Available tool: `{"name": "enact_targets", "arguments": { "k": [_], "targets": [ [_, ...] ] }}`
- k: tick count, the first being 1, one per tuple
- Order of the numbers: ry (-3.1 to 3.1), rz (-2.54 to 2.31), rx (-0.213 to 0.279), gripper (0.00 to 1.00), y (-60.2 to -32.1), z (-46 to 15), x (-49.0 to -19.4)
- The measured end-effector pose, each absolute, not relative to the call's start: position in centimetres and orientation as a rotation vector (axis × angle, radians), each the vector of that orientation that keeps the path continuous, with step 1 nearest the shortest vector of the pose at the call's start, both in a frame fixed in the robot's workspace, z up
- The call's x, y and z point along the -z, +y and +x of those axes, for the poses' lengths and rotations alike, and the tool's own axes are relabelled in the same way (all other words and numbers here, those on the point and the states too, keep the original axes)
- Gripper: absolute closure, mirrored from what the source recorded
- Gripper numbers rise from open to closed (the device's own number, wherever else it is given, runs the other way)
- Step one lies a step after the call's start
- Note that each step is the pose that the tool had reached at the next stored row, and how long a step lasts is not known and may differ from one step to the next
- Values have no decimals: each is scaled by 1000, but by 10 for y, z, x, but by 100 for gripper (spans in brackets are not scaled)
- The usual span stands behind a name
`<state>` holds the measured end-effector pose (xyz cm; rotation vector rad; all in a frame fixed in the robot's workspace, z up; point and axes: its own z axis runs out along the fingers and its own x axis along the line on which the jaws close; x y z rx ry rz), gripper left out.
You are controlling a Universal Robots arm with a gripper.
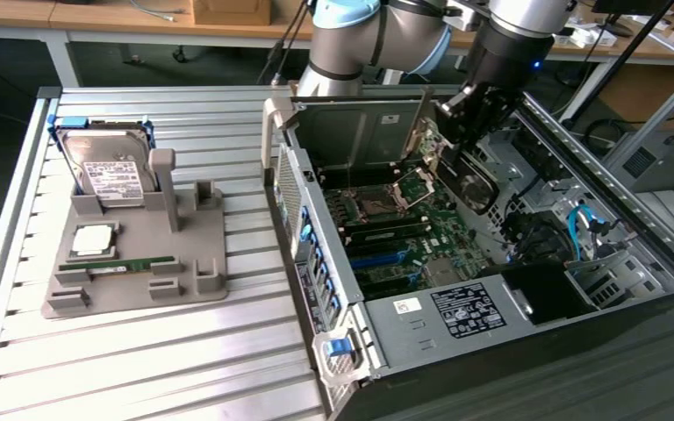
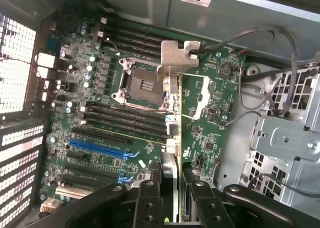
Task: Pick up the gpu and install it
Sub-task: 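Insert the gpu into the slot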
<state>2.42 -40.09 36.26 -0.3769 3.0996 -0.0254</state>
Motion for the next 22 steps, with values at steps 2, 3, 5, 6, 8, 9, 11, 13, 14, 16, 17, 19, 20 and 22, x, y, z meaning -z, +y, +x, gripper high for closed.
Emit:
{"name": "enact_targets", "arguments": {
  "k": [2,3,5,6,8,9,11,13,14,16,17,19,20,22],
  "targets": [
    [3097,-400,25,73,-401,24,-363],
    [3095,-411,25,73,-401,24,-363],
    [3092,-429,25,73,-401,24,-363],
    [3091,-442,25,73,-401,24,-363],
    [3088,-461,25,73,-401,24,-363],
    [3086,-470,24,73,-401,24,-363],
    [3083,-490,24,73,-401,24,-363],
    [3080,-509,24,73,-401,24,-363],
    [3079,-518,24,73,-401,24,-363],
    [3075,-536,24,73,-401,24,-363],
    [3072,-555,24,73,-401,24,-363],
    [3065,-592,23,73,-401,24,-363],
    [3062,-605,23,73,-401,24,-363],
    [3058,-625,23,73,-401,24,-363]
  ]
}}
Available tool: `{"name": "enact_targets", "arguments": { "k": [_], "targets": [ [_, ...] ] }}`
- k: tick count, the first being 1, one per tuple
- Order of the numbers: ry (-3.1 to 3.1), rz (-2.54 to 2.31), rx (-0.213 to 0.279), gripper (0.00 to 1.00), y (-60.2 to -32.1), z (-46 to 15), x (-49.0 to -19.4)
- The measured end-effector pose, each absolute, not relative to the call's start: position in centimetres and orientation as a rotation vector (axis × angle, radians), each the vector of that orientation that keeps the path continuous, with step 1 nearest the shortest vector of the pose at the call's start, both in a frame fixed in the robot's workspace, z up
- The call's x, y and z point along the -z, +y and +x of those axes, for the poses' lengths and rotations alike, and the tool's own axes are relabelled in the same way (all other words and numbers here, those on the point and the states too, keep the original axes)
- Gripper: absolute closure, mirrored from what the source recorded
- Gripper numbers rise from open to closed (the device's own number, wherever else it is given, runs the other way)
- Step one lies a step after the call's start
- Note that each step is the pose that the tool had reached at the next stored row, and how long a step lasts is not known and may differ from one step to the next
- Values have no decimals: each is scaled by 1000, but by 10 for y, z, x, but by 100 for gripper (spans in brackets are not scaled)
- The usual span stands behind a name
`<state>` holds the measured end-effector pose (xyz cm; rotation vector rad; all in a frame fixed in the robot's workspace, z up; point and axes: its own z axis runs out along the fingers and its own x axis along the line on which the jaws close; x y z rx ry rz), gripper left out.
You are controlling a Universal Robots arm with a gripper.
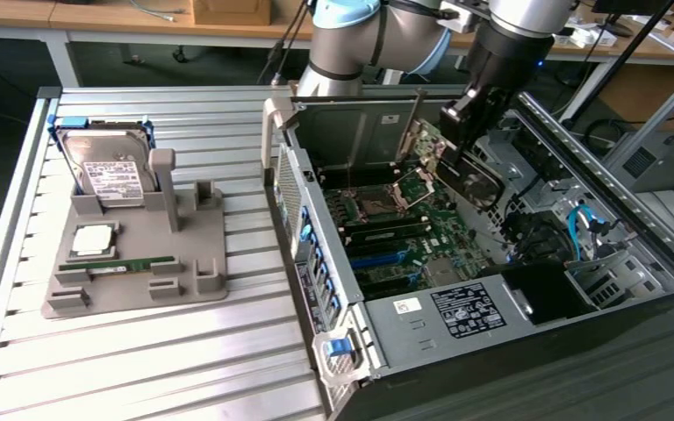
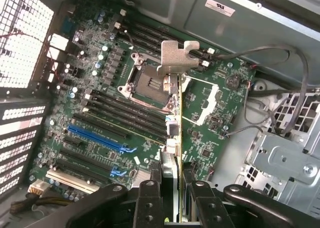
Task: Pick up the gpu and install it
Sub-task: 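Insert the gpu into the slot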
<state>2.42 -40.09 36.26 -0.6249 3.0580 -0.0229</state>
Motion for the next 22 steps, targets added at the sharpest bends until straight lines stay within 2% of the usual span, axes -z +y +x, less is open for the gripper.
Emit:
{"name": "enact_targets", "arguments": {
  "k": [22],
  "targets": [
    [3002,-849,20,73,-401,24,-363]
  ]
}}
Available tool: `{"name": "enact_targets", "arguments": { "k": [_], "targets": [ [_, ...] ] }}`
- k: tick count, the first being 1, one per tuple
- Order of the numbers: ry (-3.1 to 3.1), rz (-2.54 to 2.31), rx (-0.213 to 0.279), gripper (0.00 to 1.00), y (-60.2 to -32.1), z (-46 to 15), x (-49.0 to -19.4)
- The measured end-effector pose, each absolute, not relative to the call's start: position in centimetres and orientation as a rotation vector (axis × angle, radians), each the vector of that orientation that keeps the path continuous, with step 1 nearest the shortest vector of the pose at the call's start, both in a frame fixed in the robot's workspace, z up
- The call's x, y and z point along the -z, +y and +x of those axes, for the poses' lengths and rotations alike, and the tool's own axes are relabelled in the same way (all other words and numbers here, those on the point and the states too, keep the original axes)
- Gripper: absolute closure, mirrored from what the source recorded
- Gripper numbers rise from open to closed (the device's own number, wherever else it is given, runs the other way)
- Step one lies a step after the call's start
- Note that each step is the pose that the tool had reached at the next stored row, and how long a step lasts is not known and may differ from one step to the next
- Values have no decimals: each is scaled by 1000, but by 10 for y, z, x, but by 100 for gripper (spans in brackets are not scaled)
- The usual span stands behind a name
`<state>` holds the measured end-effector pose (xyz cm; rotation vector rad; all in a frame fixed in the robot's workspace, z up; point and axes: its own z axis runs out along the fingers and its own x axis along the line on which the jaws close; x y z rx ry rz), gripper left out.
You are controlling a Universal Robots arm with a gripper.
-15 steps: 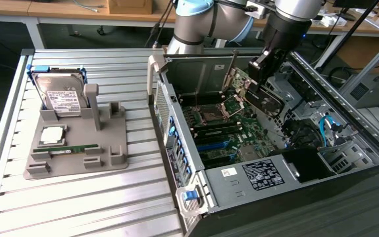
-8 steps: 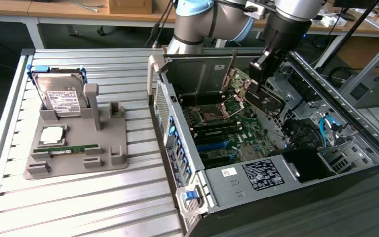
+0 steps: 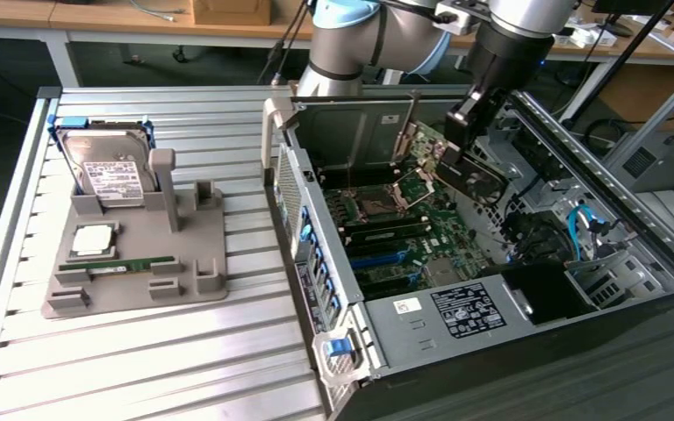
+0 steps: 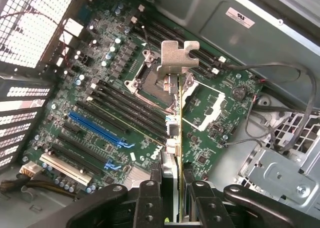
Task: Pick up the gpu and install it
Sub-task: 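Insert the gpu into the slot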
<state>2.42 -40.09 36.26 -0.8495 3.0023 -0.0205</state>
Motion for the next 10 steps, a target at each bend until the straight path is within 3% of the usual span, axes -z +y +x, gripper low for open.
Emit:
{"name": "enact_targets", "arguments": {
  "k": [10],
  "targets": [
    [2974,-944,19,73,-401,24,-363]
  ]
}}
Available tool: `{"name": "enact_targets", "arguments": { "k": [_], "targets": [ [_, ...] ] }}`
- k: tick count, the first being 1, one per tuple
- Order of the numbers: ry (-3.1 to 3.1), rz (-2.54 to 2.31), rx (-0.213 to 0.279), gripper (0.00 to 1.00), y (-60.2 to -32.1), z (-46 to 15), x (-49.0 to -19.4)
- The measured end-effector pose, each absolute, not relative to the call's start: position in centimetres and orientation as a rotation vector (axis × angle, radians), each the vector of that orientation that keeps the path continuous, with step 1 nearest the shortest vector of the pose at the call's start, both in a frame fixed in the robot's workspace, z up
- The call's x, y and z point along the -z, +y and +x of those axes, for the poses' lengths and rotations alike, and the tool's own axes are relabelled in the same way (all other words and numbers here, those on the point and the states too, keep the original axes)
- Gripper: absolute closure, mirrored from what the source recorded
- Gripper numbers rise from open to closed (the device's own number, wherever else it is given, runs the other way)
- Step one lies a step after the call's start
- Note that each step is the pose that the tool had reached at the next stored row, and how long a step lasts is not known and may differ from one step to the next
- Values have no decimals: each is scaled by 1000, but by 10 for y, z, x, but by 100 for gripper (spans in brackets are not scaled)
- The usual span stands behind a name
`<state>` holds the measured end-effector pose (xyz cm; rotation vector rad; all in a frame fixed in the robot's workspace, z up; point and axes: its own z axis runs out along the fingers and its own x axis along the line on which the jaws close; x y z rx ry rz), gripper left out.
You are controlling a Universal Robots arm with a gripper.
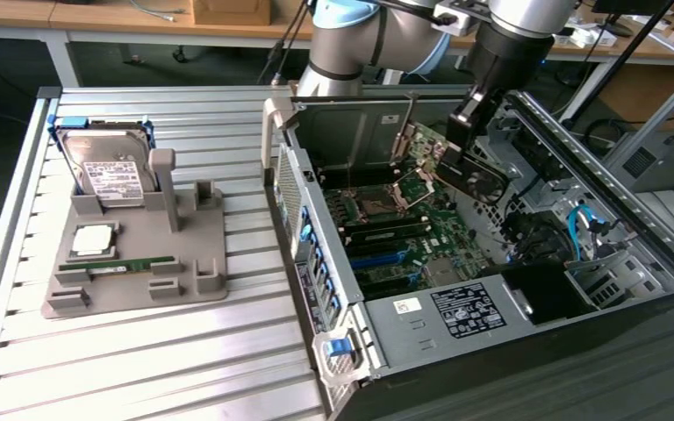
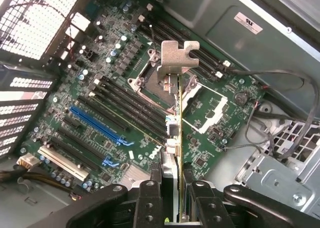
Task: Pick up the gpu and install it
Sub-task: 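Insert the gpu into the slot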
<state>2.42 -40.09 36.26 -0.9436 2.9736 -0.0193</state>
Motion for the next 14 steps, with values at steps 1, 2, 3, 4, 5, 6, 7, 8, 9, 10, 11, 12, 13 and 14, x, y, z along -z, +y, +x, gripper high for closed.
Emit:
{"name": "enact_targets", "arguments": {
  "k": [1,2,3,4,5,6,7,8,9,10,11,12,13,14],
  "targets": [
    [2969,-957,19,73,-401,24,-363],
    [2967,-964,19,73,-401,24,-363],
    [2964,-972,19,73,-401,24,-363],
    [2962,-979,19,73,-401,24,-363],
    [2959,-987,19,73,-401,24,-363],
    [2956,-996,19,73,-401,24,-363],
    [2954,-1004,19,73,-401,24,-363],
    [2950,-1014,19,73,-401,24,-363],
    [2948,-1021,18,73,-401,24,-363],
    [2945,-1029,18,73,-401,24,-363],
    [2942,-1037,18,73,-401,24,-363],
    [2939,-1045,18,73,-401,24,-363],
    [2937,-1052,18,73,-401,24,-363],
    [2931,-1068,18,73,-401,24,-363]
  ]
}}
